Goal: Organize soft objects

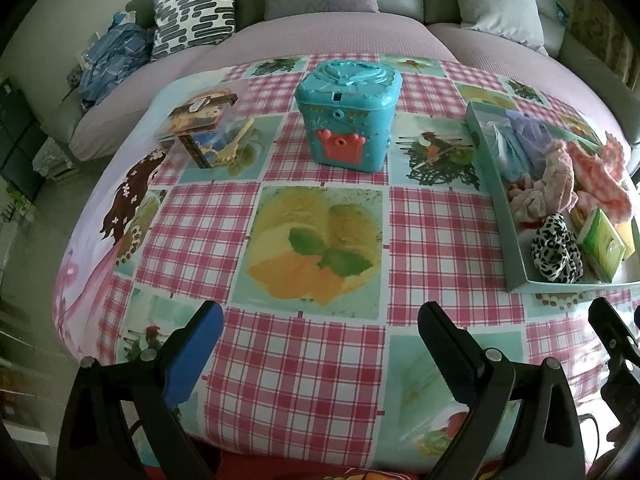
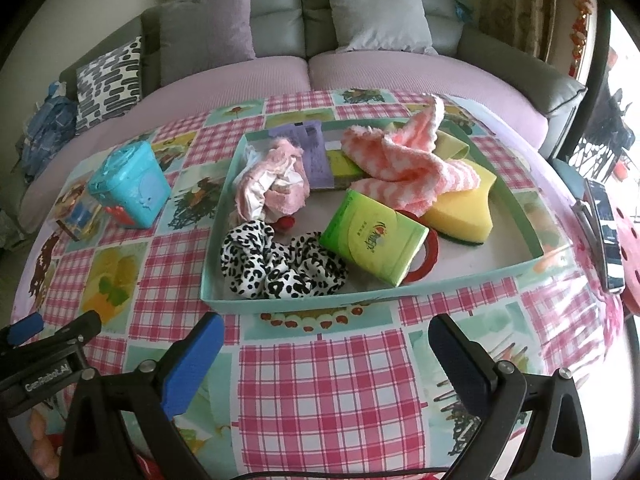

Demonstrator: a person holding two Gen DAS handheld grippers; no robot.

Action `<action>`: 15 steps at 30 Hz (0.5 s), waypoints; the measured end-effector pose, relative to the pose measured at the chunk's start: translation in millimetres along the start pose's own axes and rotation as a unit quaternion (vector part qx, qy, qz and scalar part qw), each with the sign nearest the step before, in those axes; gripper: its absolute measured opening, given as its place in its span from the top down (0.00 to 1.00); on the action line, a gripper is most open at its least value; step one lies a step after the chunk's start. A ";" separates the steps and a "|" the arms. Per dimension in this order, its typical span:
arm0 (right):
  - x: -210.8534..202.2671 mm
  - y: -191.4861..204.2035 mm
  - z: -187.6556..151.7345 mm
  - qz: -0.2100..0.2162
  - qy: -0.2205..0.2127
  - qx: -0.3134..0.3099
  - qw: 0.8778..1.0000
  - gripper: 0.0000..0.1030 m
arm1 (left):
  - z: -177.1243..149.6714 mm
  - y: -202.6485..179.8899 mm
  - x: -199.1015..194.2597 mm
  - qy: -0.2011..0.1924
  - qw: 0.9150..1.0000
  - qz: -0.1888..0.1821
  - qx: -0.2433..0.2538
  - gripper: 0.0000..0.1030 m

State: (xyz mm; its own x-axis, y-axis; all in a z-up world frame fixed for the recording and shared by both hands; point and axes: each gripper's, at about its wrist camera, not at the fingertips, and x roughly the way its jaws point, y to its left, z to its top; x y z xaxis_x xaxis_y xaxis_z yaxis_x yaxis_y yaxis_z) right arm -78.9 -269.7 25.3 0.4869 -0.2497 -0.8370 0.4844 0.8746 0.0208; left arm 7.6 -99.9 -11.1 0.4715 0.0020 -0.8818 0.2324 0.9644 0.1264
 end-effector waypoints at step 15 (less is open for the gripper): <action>0.0 -2.1 -1.1 -0.007 0.002 0.005 1.000 0.00 | -0.5 0.4 -1.6 -0.003 1.000 0.008 0.000 0.05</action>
State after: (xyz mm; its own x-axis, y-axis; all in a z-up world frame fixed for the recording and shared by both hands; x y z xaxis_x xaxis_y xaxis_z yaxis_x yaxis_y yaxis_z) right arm -80.7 -271.1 24.6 0.4768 -0.2595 -0.8399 0.4983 0.8669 0.0150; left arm 6.5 -99.4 -9.8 0.4801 0.0151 -0.8771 0.2247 0.9644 0.1396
